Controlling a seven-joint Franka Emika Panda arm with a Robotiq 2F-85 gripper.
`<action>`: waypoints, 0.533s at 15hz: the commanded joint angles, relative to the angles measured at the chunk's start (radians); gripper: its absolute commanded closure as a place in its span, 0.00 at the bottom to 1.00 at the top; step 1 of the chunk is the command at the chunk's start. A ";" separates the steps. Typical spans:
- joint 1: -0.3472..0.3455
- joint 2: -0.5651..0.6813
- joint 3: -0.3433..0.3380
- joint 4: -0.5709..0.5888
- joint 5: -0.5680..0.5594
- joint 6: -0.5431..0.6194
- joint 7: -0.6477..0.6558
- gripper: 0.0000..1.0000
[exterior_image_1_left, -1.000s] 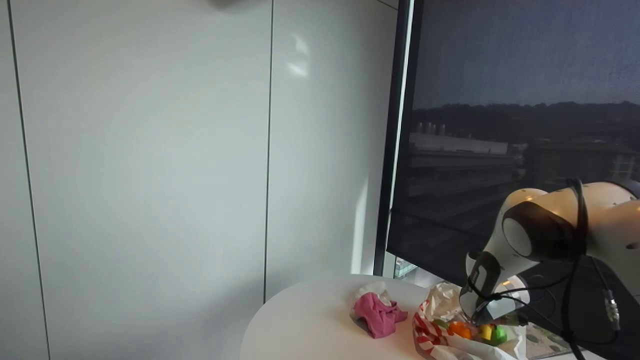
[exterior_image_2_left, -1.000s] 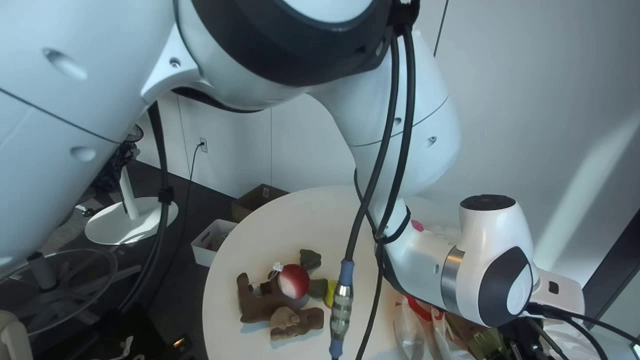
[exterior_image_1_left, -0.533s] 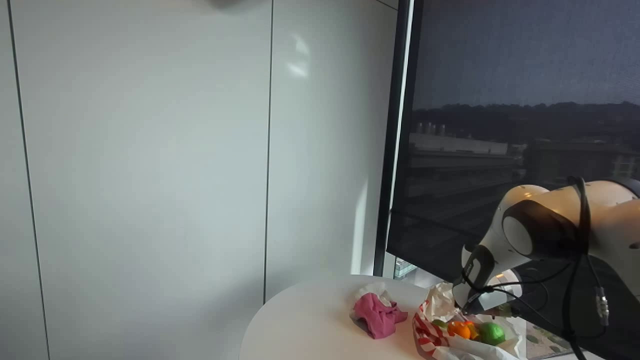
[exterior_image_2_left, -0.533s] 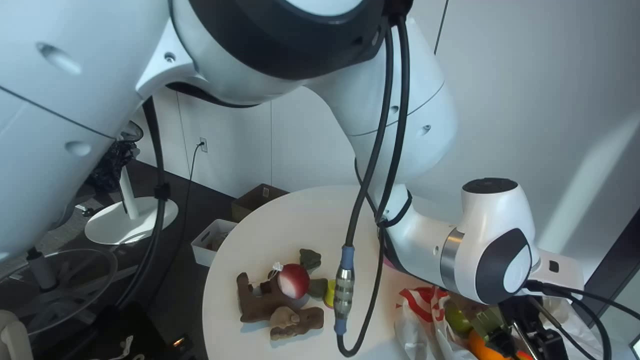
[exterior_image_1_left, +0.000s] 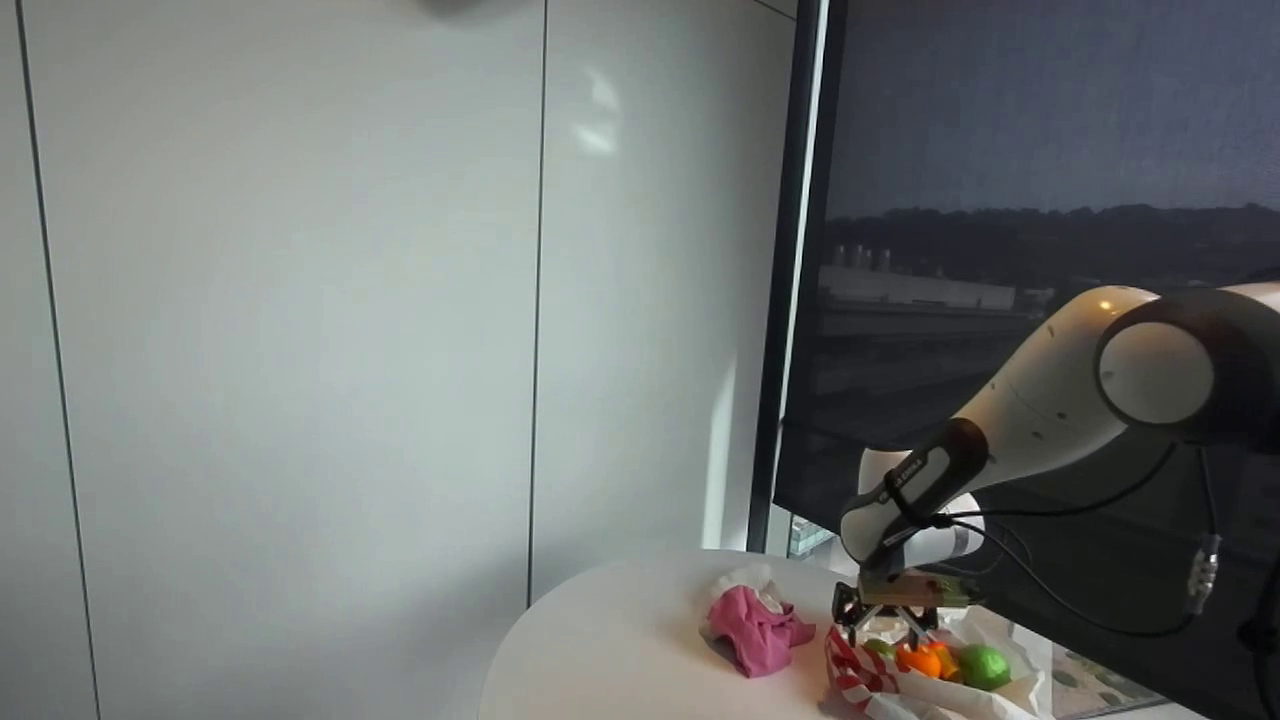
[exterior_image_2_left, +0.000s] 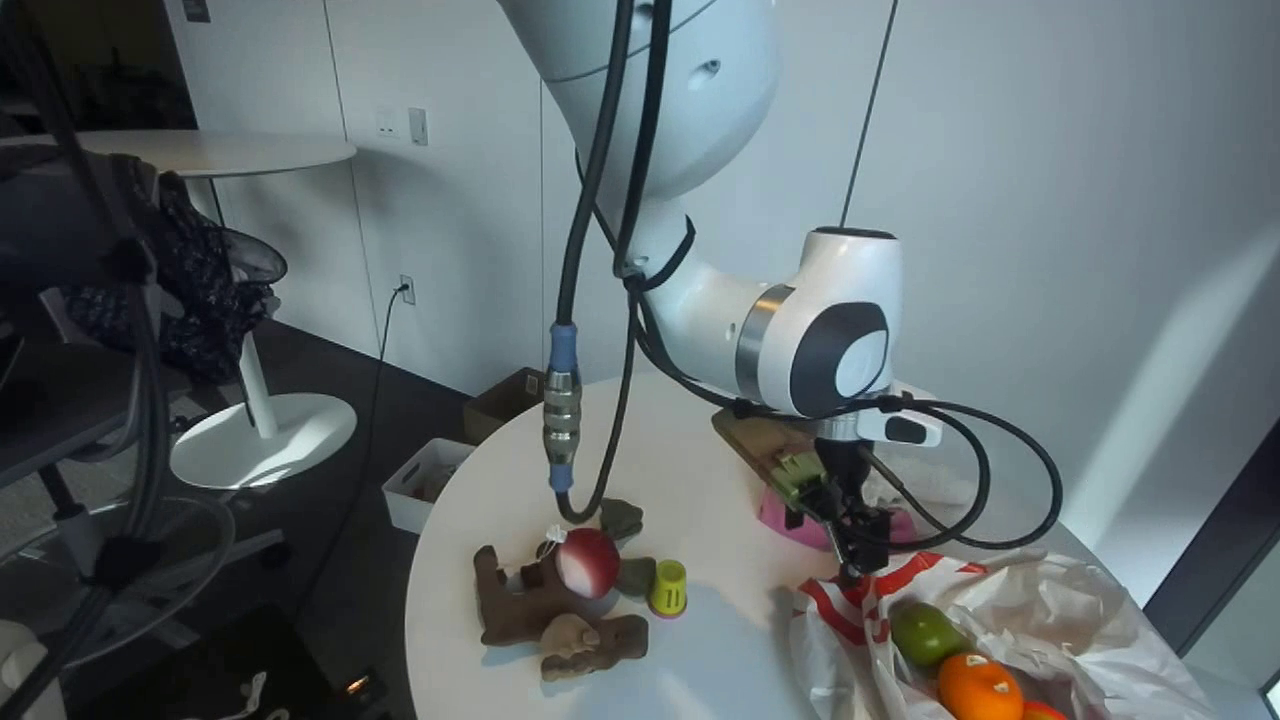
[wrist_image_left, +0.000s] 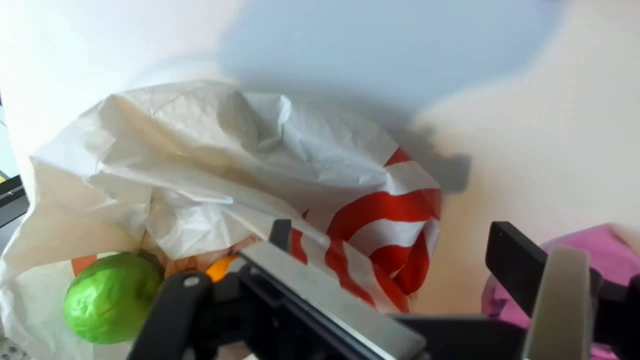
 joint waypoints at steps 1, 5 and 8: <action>-0.064 -0.069 0.135 -0.062 0.099 -0.136 -0.115 0.00; -0.101 -0.019 0.233 -0.059 0.201 -0.279 -0.240 0.00; -0.104 0.044 0.263 -0.049 0.219 -0.280 -0.289 0.00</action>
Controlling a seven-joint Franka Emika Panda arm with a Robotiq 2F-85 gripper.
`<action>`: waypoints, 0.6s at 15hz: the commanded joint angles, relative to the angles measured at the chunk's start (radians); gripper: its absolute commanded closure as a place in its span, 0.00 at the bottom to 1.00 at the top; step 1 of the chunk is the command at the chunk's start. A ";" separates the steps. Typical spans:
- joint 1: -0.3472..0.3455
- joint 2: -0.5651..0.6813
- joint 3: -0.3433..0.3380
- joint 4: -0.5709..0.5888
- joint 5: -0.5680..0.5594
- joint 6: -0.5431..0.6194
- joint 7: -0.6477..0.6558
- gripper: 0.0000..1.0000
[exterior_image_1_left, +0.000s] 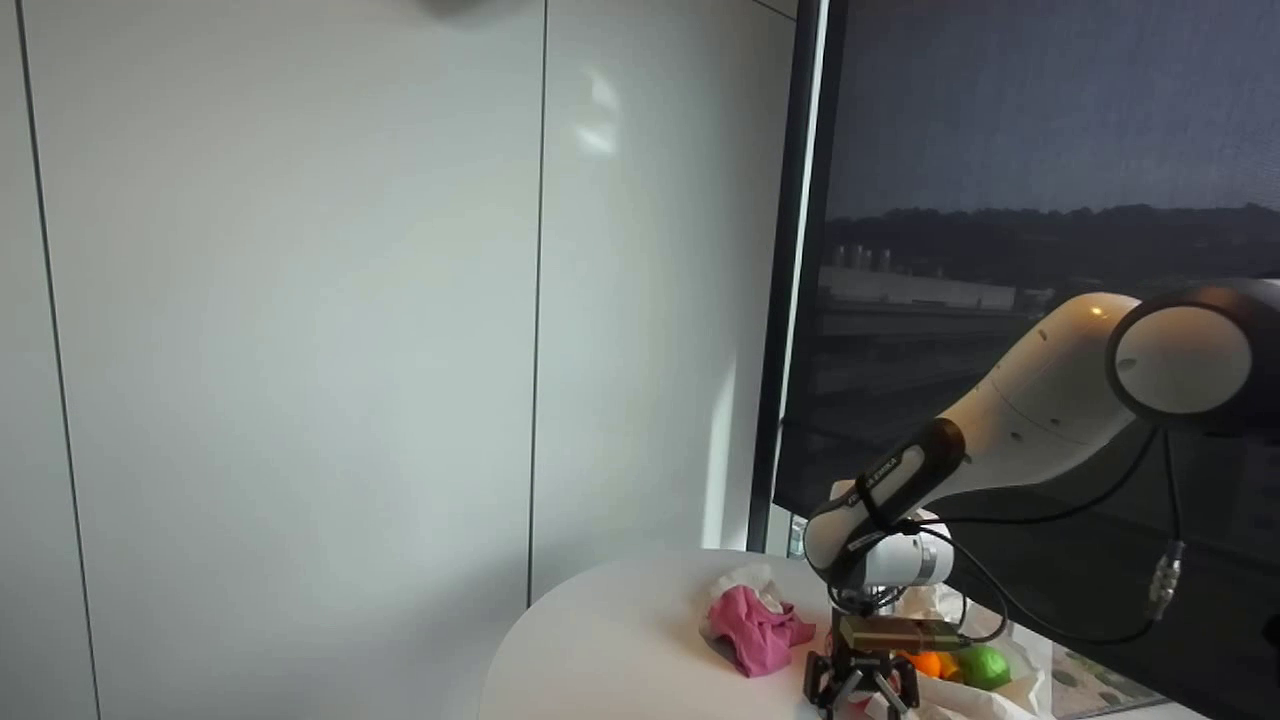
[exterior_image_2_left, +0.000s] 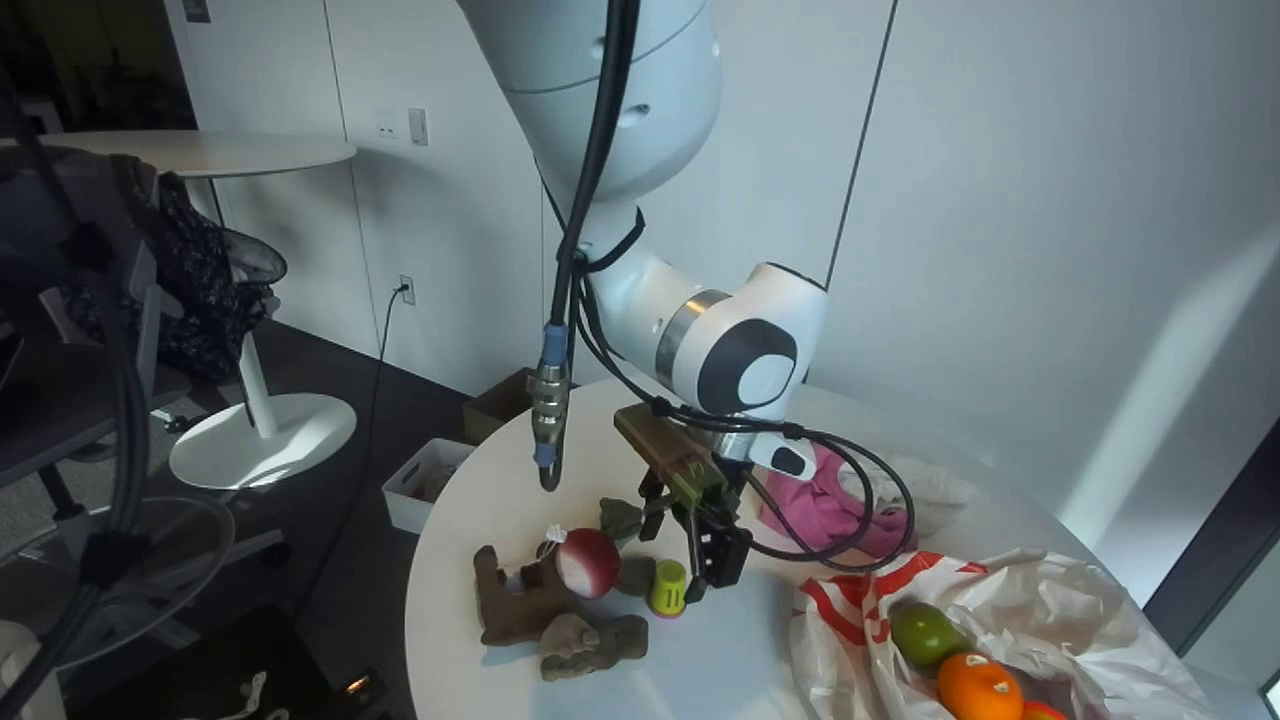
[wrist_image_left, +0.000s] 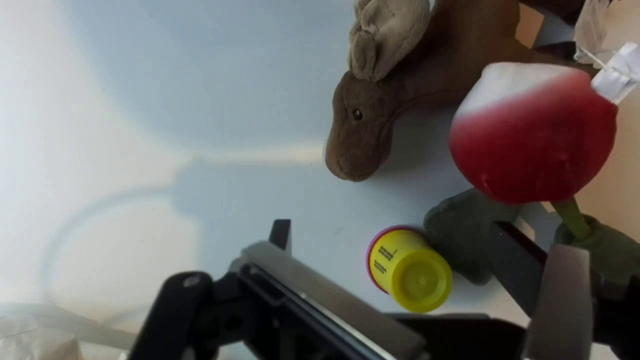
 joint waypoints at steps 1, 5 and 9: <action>-0.016 0.067 0.041 0.022 0.028 0.003 -0.061 0.00; -0.005 0.133 0.056 0.044 0.015 0.068 -0.061 0.00; 0.002 0.173 0.059 0.074 -0.002 0.157 -0.077 0.00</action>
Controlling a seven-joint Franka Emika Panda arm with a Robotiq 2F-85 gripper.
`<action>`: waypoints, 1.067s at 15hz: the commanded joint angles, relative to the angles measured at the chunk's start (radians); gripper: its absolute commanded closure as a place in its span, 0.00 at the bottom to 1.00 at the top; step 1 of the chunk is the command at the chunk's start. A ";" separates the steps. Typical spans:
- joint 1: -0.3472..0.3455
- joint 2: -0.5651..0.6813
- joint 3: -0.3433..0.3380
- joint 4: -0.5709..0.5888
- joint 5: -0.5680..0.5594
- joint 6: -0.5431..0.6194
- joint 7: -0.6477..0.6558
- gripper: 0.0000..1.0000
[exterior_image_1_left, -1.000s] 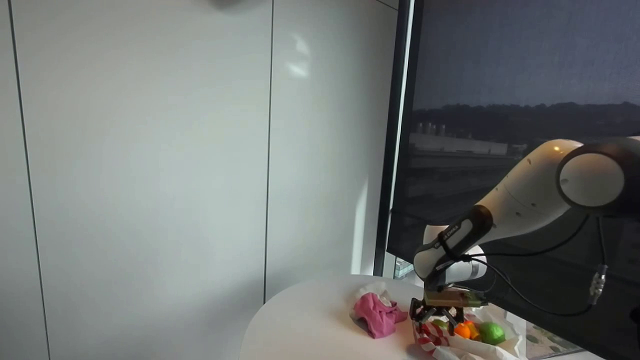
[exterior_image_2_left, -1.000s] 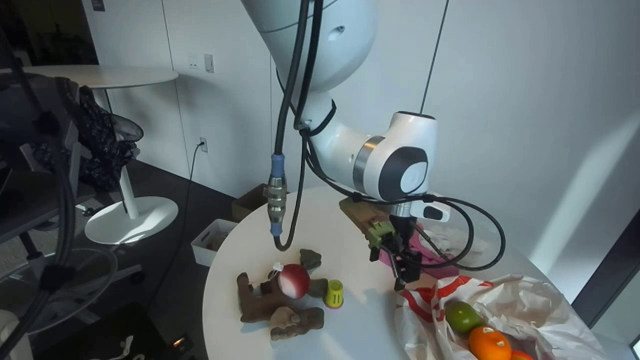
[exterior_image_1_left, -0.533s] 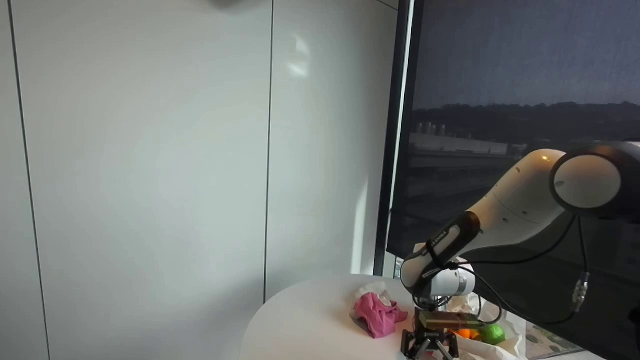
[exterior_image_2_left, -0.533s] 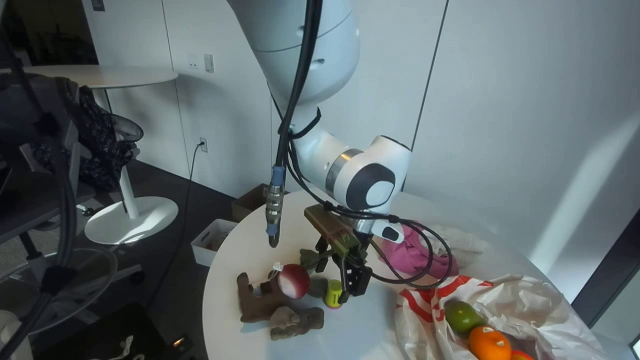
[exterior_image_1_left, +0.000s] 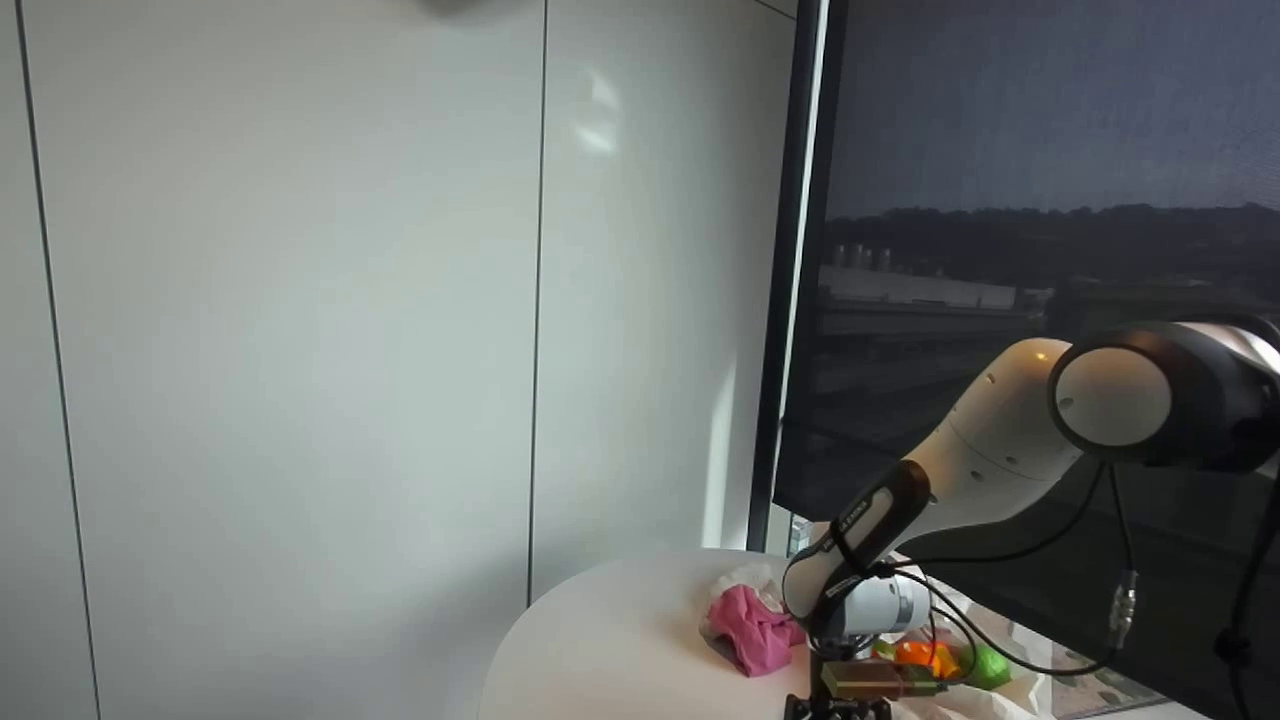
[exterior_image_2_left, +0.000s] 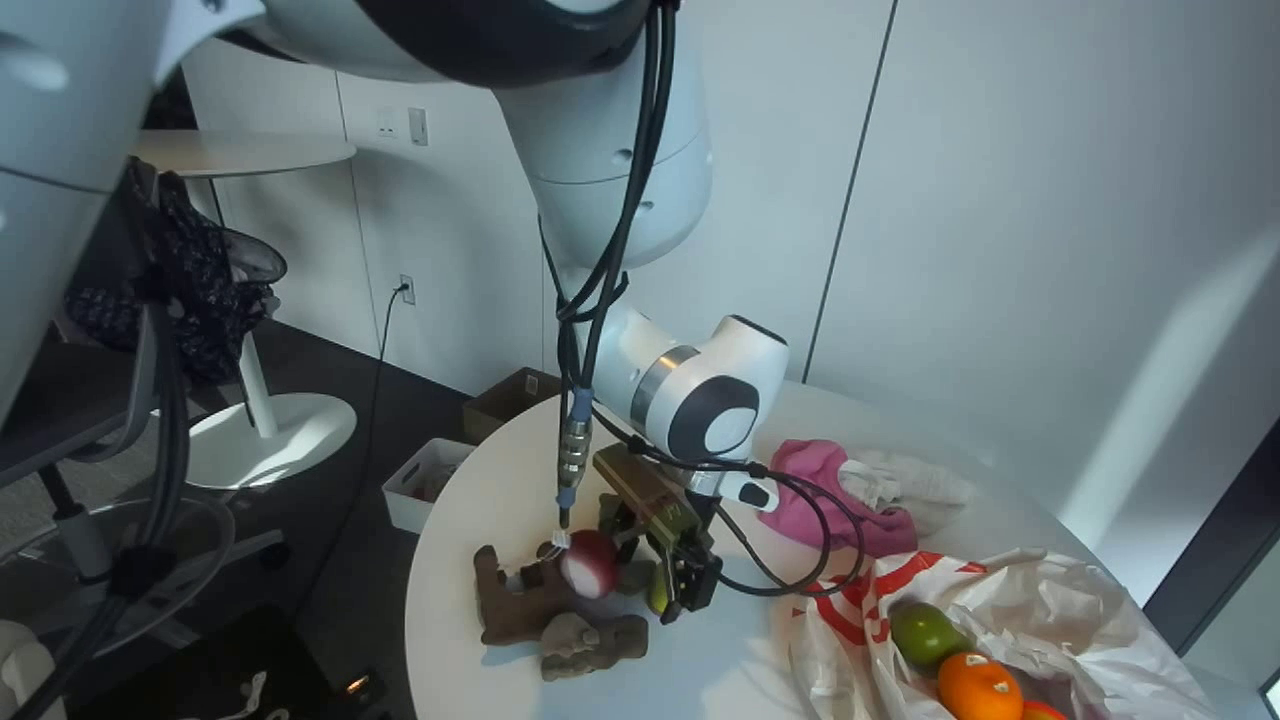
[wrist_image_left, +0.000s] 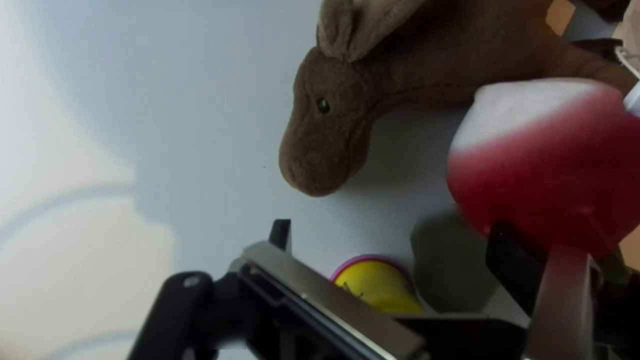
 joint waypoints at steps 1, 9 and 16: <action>0.000 0.034 0.007 0.046 -0.010 0.056 -0.030 0.00; -0.015 0.062 0.005 0.075 -0.007 0.073 -0.048 0.39; -0.007 0.042 -0.008 0.078 -0.022 0.082 -0.042 0.82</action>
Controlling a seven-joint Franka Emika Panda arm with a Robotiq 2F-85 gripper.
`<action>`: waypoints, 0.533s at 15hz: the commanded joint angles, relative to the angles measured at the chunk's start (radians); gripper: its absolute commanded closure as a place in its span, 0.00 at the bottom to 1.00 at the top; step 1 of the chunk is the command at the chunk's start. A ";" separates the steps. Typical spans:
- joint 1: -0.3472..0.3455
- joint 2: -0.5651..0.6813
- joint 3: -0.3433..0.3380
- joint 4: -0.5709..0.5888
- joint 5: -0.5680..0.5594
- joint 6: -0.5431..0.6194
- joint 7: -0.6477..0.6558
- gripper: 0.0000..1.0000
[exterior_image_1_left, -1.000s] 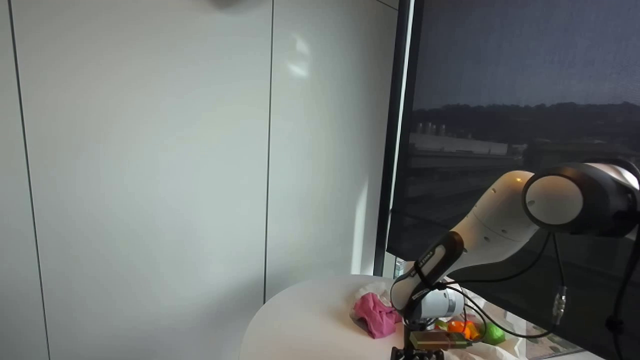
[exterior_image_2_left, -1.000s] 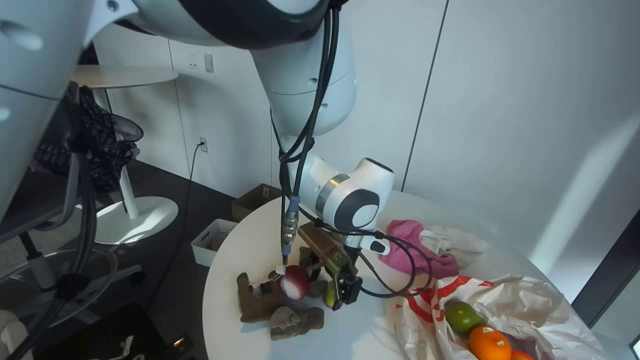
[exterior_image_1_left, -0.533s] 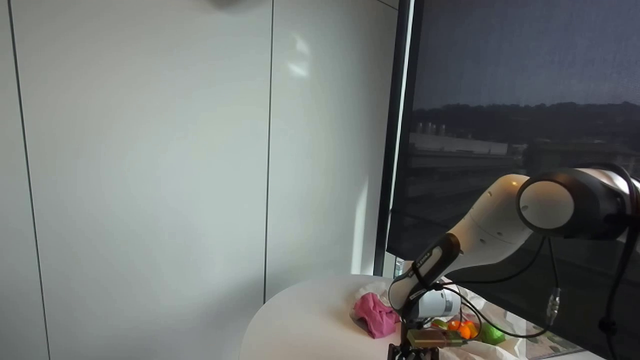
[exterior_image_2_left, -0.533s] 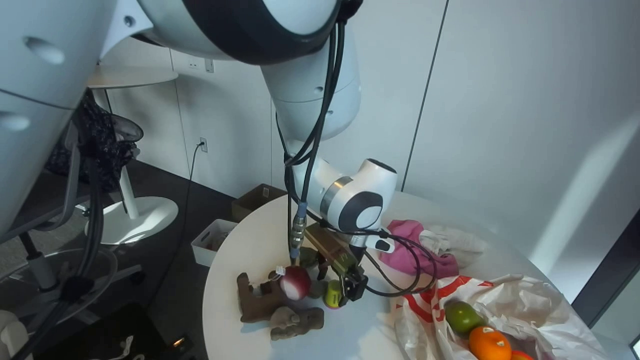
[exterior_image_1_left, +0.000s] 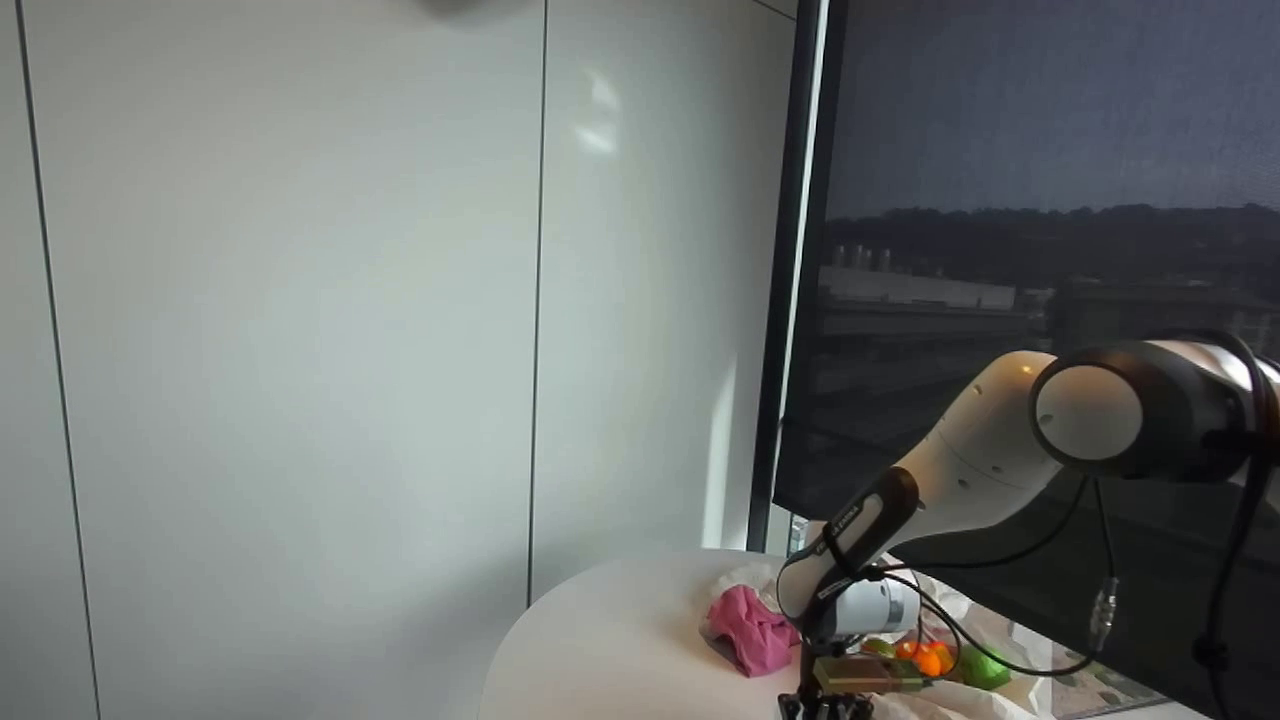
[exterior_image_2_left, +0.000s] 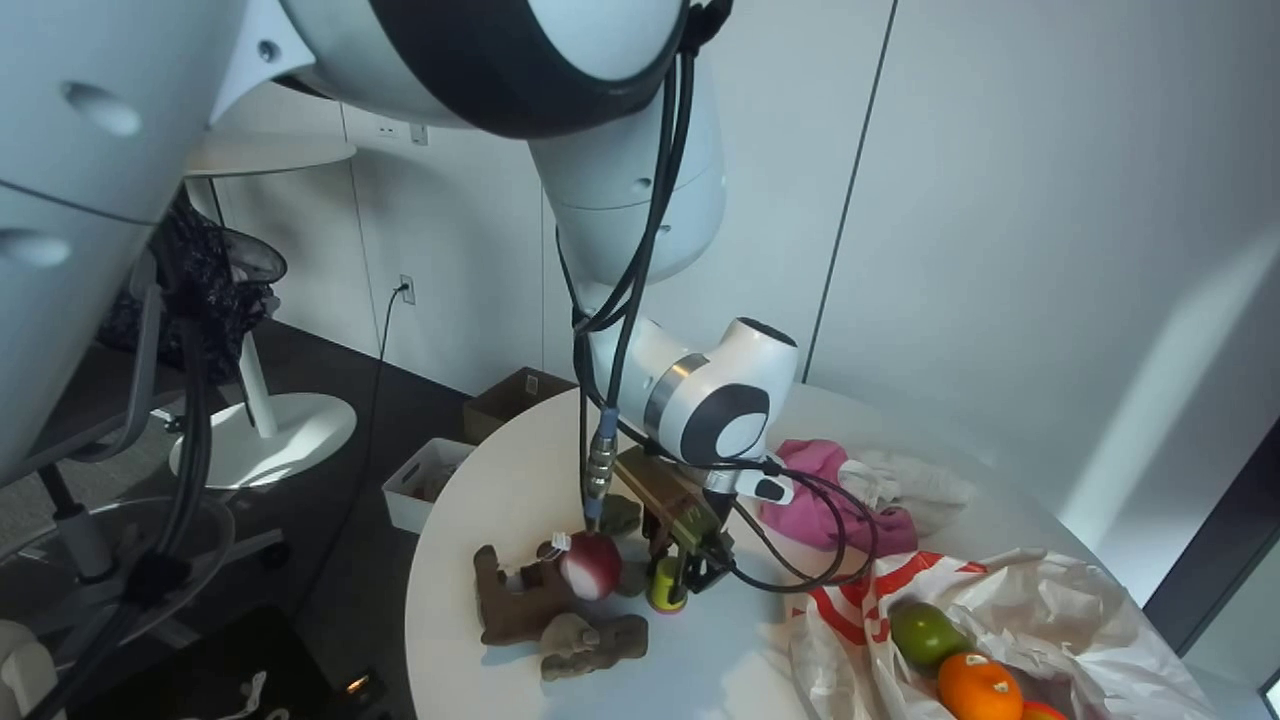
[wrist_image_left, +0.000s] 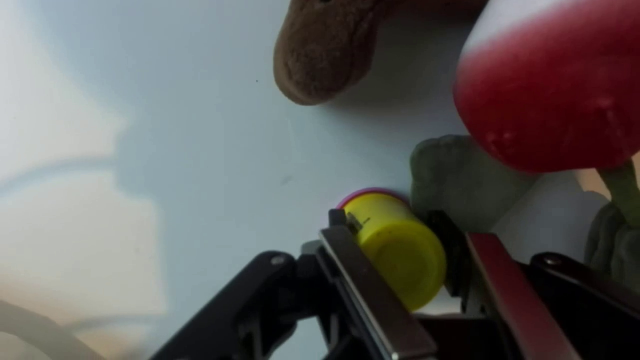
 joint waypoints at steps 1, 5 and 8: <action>0.002 -0.029 -0.014 0.011 -0.025 0.021 -0.001 0.82; 0.006 -0.118 -0.103 0.021 -0.110 0.108 0.036 0.82; -0.028 -0.165 -0.184 0.048 -0.158 0.156 0.066 0.82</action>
